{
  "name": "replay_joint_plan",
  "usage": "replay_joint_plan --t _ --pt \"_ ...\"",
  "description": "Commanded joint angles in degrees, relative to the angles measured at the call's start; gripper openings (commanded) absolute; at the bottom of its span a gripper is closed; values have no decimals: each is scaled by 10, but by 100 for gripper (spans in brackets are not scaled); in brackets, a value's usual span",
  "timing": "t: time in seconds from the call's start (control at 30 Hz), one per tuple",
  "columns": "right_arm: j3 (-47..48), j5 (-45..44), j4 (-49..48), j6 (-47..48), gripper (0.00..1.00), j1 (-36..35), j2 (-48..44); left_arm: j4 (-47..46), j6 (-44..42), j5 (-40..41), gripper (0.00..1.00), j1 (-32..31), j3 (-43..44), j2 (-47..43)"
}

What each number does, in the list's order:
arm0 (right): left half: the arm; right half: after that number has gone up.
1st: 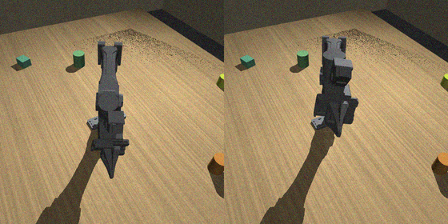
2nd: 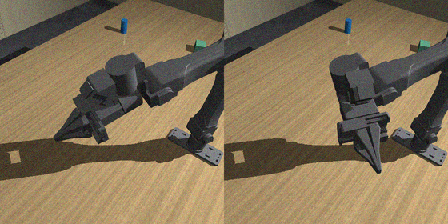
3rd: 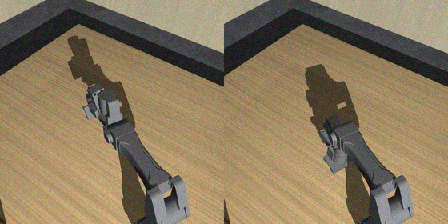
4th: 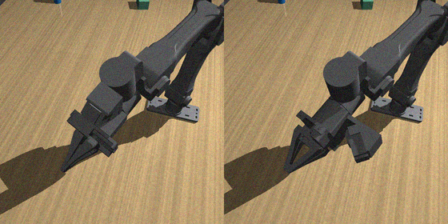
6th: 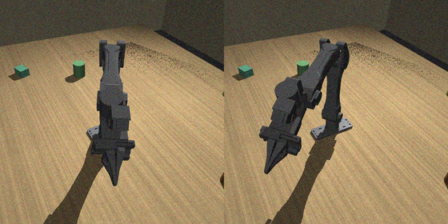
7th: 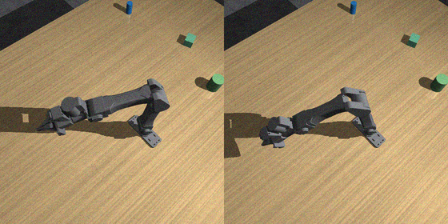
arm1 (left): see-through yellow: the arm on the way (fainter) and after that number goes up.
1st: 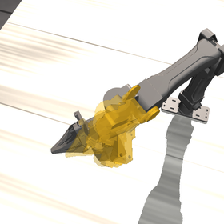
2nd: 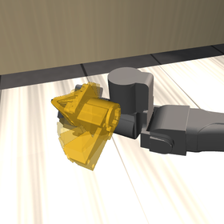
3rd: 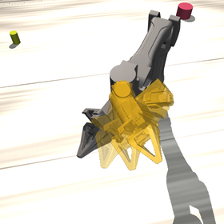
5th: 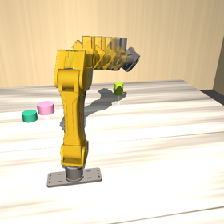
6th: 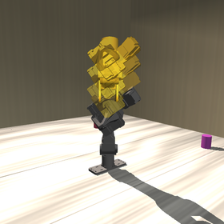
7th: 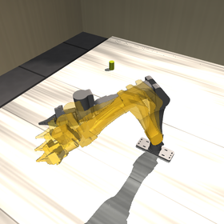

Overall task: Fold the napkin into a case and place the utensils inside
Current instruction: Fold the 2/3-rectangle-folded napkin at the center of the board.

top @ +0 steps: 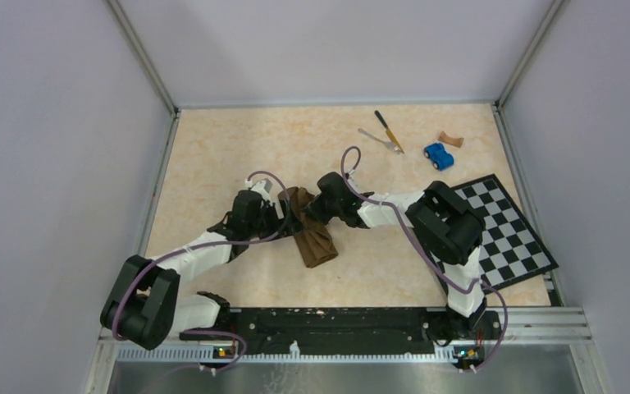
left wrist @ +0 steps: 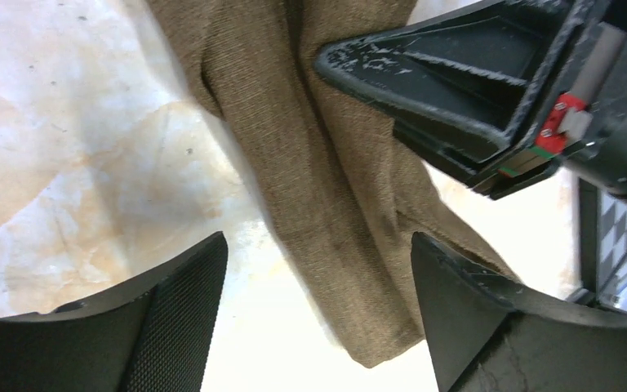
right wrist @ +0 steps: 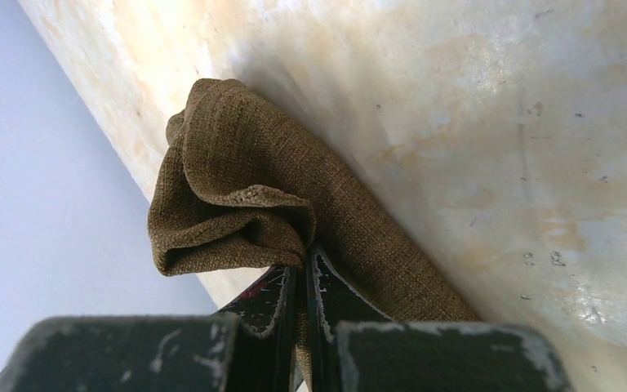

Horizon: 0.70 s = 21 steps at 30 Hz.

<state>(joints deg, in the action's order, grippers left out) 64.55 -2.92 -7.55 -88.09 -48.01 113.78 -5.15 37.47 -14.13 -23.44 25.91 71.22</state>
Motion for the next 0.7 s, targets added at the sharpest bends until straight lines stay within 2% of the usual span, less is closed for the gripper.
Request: replay_joint_plan --t 0.0,0.13,0.3,0.47,0.53,0.67 --pt "8 3 -14 3 0 -9 6 27 -28 -21 92 1 49 14" --pt "13 9 -15 6 0 -10 9 49 -27 -15 95 0 84 82" --pt "8 6 -15 5 0 -10 1 36 -22 11 88 0 86 110" --pt "12 9 -17 7 0 -12 -2 21 -16 40 89 0 85 129" --pt "13 13 -20 4 0 -14 -1 36 -3 62 82 0 92 152" --pt "12 18 -23 2 0 -20 -4 49 25 99 57 0 87 161"
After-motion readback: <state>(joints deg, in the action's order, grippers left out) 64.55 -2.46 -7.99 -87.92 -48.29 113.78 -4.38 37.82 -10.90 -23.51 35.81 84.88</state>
